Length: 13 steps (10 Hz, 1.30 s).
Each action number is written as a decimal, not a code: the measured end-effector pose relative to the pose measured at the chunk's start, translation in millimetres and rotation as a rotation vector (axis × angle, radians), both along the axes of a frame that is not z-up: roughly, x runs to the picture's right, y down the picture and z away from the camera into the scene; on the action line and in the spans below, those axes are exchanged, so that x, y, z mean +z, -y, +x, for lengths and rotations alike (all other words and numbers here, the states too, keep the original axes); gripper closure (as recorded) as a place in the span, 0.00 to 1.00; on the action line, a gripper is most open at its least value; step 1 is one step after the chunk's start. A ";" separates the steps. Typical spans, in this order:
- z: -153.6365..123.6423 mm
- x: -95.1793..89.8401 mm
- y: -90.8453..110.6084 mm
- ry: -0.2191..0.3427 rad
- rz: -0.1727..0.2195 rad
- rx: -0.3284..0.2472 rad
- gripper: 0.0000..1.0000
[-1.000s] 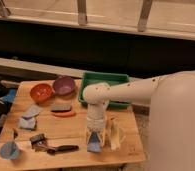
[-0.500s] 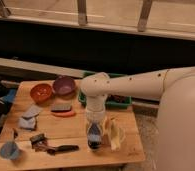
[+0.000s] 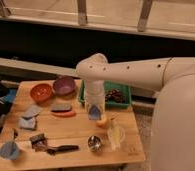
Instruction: Wipe tray with sponge
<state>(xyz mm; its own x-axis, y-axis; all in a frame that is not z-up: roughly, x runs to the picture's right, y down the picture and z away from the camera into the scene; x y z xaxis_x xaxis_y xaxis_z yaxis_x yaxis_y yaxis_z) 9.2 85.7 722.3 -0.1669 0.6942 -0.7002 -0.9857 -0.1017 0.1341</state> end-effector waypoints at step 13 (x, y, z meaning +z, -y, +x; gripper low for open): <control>-17.6 55.7 123.9 0.082 0.272 0.070 1.00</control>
<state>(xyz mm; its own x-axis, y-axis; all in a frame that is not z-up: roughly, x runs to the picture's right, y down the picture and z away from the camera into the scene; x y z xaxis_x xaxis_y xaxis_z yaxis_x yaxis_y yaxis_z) -8.4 -38.2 778.0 -0.1710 0.8473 -0.5028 -0.9816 -0.1908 0.0124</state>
